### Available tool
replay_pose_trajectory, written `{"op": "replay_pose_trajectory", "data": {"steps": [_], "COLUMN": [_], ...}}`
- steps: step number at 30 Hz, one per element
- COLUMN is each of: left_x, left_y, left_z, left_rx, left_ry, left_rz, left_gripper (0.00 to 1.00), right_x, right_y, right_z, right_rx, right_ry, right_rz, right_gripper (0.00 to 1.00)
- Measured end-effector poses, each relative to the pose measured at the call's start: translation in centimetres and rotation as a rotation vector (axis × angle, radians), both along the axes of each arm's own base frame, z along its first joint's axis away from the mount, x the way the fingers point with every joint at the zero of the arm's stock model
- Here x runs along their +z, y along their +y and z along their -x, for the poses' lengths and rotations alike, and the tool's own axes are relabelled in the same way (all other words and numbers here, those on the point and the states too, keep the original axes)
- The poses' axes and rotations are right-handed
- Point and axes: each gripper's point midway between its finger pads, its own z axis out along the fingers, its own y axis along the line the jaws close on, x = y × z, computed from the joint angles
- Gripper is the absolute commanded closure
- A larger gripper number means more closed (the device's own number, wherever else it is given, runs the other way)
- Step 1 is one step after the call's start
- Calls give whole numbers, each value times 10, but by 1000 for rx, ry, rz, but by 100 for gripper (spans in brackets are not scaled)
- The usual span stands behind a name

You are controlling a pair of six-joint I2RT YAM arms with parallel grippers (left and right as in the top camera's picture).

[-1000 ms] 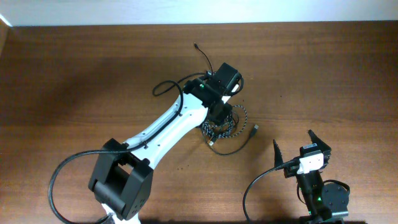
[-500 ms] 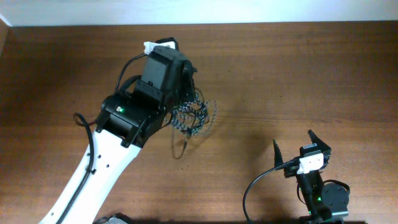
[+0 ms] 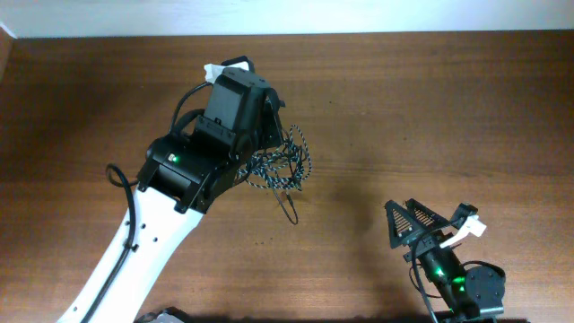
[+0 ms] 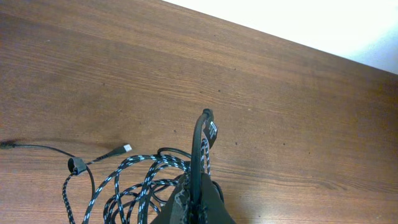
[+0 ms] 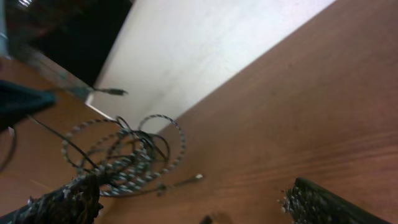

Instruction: Untangle cables

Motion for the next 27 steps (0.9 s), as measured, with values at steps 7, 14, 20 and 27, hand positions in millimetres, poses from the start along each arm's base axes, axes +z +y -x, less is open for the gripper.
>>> {"op": "replay_pose_trajectory", "data": {"steps": [7,14,20,27], "left_x": [1,-3,-9,-45], "left_y": [0,3,-19,74], "left_z": [0,4,19,57], "left_rx": [0,4,-104,137], "left_ry": [-3,19,93,262], "left_rz": [2,-10,71,-364], "left_gripper": [100,100,100,100], "right_x": [80,9,-28,-61], "right_y": [53,173,228,140], "right_z": [9,-16,-76,-105], "right_rx": [366,657,472,473], "right_ry": [29,398,462,409], "right_rz": [-16,-208,-384,31], "right_gripper": [1,1,85,96]}}
